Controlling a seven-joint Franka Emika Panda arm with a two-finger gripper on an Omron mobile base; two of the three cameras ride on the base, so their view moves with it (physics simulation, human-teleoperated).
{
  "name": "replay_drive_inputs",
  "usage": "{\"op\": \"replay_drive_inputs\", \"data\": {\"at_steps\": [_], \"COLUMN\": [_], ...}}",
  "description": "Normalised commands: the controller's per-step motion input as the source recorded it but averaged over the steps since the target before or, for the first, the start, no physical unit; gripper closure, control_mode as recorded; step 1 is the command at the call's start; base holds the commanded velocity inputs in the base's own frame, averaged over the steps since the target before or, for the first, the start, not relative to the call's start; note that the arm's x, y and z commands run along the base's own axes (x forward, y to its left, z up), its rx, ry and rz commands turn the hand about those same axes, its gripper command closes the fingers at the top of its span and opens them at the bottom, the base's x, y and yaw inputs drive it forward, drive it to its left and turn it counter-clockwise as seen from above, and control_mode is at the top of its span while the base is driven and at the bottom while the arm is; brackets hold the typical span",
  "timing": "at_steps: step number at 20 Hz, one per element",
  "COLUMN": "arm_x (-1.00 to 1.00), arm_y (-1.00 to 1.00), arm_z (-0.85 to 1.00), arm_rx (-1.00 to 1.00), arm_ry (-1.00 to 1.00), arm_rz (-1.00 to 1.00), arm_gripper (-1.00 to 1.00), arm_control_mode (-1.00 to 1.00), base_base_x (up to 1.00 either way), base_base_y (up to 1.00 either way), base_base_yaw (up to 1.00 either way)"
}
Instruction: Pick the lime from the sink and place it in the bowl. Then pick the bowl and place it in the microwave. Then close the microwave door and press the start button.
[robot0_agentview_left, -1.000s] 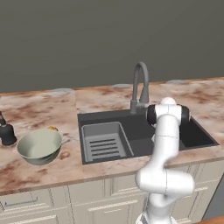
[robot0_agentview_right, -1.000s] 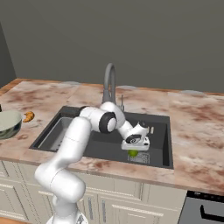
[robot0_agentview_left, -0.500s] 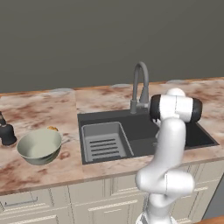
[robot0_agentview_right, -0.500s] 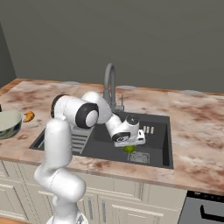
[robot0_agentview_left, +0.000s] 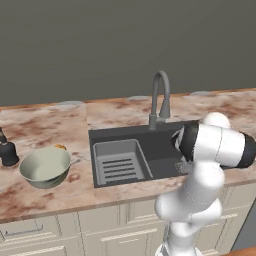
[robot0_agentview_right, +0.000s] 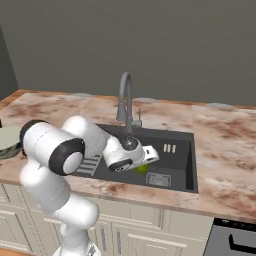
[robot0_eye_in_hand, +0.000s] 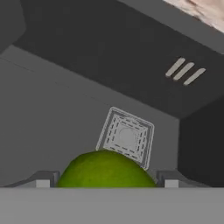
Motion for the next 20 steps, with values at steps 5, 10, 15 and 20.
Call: {"op": "replay_drive_inputs", "data": {"at_steps": [5,10,15,20], "arm_x": [-0.4,-0.38,-0.42,-0.84], "arm_y": [0.16,0.23,0.12,0.2], "arm_z": [1.0,1.0,1.0,1.0], "arm_rx": [-0.07,-0.02,0.0,0.06], "arm_ry": [-0.02,0.0,0.0,0.03], "arm_rz": [0.0,0.0,0.0,0.0], "arm_gripper": [1.0,1.0,1.0,1.0], "arm_control_mode": [-1.0,-1.0,-1.0,-1.0], "base_base_x": [0.0,0.0,0.0,0.0], "base_base_y": [0.0,0.0,0.0,0.0], "base_base_yaw": [0.0,0.0,0.0,0.0]}}
